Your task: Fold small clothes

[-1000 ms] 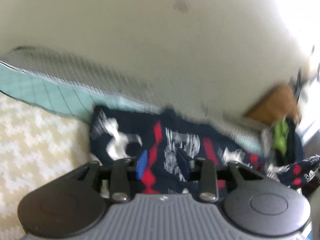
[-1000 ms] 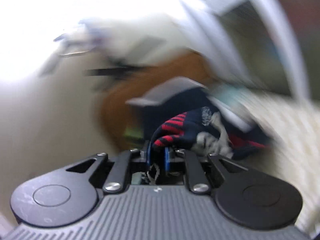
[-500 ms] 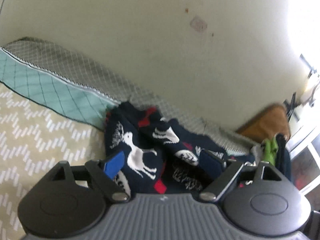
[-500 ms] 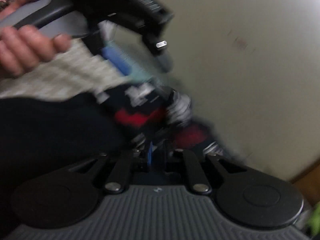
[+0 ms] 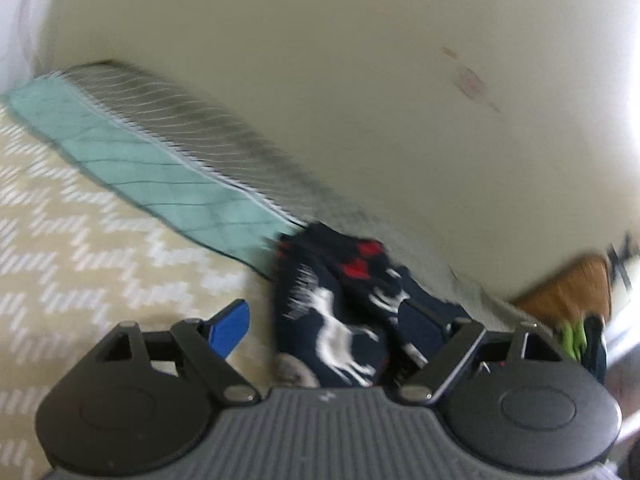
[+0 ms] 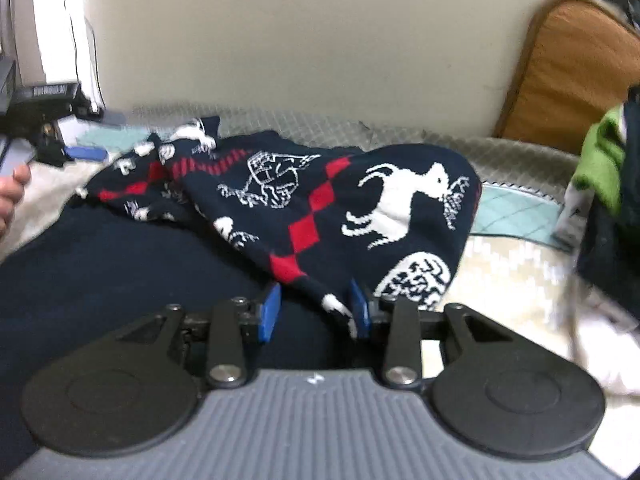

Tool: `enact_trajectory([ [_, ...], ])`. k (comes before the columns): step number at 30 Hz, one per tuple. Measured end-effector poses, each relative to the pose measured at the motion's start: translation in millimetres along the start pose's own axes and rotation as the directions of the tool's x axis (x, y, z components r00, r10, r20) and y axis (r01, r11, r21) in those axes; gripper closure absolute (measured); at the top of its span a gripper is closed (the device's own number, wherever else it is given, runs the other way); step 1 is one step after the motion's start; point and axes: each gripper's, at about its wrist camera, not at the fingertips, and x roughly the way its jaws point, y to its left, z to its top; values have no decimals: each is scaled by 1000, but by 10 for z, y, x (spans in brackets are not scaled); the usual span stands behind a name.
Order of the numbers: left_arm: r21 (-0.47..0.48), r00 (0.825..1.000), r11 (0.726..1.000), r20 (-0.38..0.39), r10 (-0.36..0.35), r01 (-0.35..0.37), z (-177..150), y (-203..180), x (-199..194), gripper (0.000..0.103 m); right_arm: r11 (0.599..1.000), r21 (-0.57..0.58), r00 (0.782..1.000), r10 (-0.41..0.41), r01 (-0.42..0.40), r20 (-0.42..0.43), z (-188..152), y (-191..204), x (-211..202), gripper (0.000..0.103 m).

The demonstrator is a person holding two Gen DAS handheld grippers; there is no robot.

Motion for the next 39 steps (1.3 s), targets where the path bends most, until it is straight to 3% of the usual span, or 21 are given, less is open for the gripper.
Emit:
enact_trajectory([
  [3,-88,999,996,30,31,-28,55,168,-47,19,997,-34,990,73,-69,117,297,273,-102,63],
  [7,-128,994,989,63,86,-78,85,267,-101,19,981,-119,972,173,-155,156,837,808,102,63],
  [10,-142,991,985,74,107,-96,106,321,-139,19,966,-163,973,217,-202,82,1256,1244,645,63],
  [14,-161,990,983,89,107,-92,155,367,-219,19,966,-191,984,165,-176,-73,1632,1692,1508,65],
  [17,-161,989,983,105,103,-85,180,370,-279,19,970,-198,977,103,-140,-186,1696,1803,2018,62],
  [19,-168,990,983,107,95,-76,191,366,-290,18,974,-174,958,91,-142,-272,1653,1796,2263,62],
  [20,-171,991,983,105,87,-68,193,367,-292,18,978,-160,964,90,-133,-250,1644,1784,2314,54],
  [22,-172,993,983,94,75,-58,193,357,-284,18,981,-147,966,89,-128,-245,1636,1755,2346,53],
  [24,-163,993,985,89,74,-58,186,329,-271,18,982,-113,962,119,-150,-246,1629,1686,2338,63],
  [25,-158,993,986,89,74,-60,181,320,-271,18,981,-103,961,132,-161,-244,1644,1657,2281,92],
  [28,-155,992,986,95,78,-63,179,323,-294,18,984,-45,974,161,-170,-161,1788,1638,2017,92],
  [30,-169,991,983,104,87,-69,193,352,-316,18,974,32,970,225,-223,-93,1875,1571,1800,92],
  [32,-198,989,978,113,92,-68,219,426,-352,18,952,101,954,296,-289,-56,1935,1560,1608,92],
  [35,-252,987,966,129,101,-65,246,548,-402,18,899,111,899,433,-424,-70,1914,1721,1355,92],
  [37,-270,986,960,129,105,-67,257,600,-414,18,891,52,888,454,-451,-79,1864,1847,1227,92],
  [39,-277,986,958,129,108,-69,261,620,-413,18,887,89,885,459,-452,-76,1842,1801,1200,92],
])
